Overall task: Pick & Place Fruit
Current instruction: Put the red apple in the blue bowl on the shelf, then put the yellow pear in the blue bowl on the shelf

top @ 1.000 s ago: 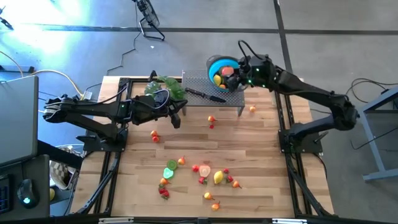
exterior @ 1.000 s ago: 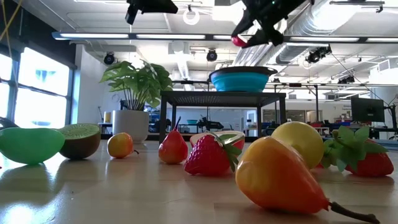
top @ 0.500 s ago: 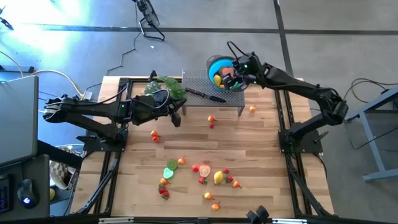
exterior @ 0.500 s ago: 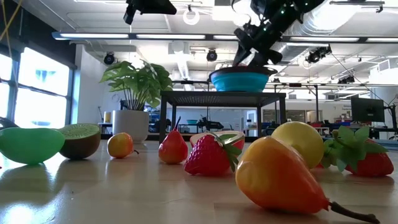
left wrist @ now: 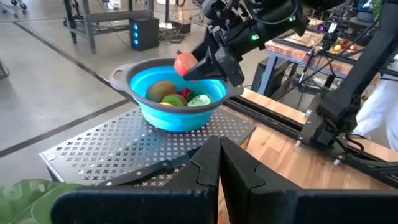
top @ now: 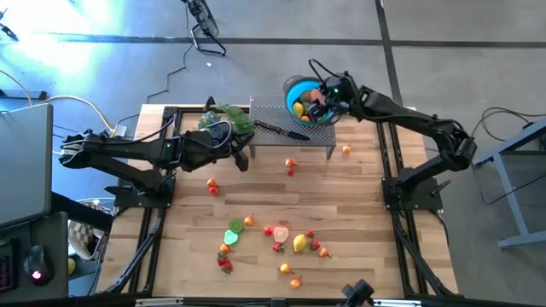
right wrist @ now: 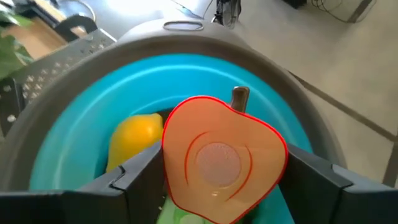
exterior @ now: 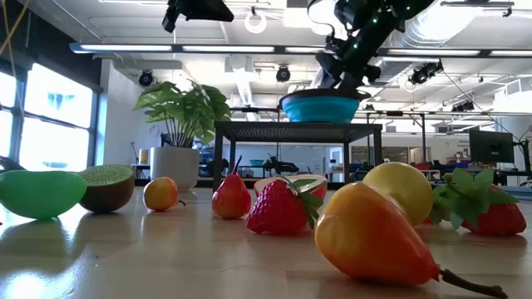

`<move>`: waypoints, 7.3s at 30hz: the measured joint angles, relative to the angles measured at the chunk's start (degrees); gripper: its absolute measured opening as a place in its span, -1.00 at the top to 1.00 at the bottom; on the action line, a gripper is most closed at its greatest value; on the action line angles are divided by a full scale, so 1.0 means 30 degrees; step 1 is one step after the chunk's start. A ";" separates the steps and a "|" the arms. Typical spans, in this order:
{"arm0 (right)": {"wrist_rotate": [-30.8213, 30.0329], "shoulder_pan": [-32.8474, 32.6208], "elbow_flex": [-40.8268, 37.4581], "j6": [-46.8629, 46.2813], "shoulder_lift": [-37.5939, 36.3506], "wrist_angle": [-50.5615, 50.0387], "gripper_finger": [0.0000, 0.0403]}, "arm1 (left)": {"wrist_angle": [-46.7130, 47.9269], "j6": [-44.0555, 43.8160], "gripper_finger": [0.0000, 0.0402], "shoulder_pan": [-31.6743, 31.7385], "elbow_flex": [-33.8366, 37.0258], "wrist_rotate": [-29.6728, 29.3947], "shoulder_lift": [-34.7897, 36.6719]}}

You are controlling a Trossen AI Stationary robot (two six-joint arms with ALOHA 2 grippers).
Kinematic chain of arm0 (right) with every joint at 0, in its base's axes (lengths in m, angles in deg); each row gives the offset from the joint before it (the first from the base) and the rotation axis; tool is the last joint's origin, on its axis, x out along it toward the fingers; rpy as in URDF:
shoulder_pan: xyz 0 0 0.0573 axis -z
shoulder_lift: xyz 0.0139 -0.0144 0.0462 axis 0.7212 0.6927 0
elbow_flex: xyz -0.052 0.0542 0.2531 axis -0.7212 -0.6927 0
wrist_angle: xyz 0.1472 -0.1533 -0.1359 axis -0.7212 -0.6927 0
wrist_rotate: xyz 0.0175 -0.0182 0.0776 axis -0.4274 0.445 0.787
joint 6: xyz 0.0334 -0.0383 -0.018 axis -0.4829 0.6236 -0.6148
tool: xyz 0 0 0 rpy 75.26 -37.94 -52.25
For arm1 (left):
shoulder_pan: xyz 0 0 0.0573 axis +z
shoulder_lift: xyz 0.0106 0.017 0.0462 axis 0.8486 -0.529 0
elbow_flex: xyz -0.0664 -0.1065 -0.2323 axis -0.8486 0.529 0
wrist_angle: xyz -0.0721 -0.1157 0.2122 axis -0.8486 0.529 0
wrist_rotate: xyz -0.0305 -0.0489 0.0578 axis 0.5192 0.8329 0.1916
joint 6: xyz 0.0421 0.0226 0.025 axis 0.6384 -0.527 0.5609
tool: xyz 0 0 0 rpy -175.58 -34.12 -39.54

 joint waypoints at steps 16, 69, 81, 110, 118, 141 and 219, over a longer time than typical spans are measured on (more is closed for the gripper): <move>0.0001 -0.0122 0.0000 0.1939 0.0000 -0.0422 -0.33 | 0.0000 0.0007 0.97 0.0000 0.0000 -0.0008 0.0000; 0.2591 -0.0632 -0.0015 -0.2571 -0.6997 -0.4233 -0.45 | -0.0007 0.1012 0.97 0.0000 0.0007 0.0043 0.0000; 0.3373 -0.0632 -0.0015 -0.4794 -0.7869 -1.0619 -0.45 | -0.0015 0.1013 0.97 0.0000 0.0007 0.0003 0.0000; 0.7349 0.3913 -0.7130 -1.0360 -0.7402 -1.0744 -0.08 | -0.0022 0.0933 0.97 -0.0007 0.0007 0.0065 0.0000; 0.7508 0.4815 -0.9542 -1.3784 -0.7188 -0.7322 -0.01 | -0.0015 0.0933 0.97 -0.0007 0.0007 0.0065 0.0000; 0.2510 0.4244 -1.2442 -1.8838 -0.6885 -0.3269 -0.06 | -0.0007 0.0933 0.97 -0.0007 0.0007 0.0116 0.0000; 0.0250 -0.1141 -1.3580 -0.8212 -0.5841 -0.1283 -0.06 | -0.0007 0.0430 0.97 -0.0007 0.0007 0.0112 0.0000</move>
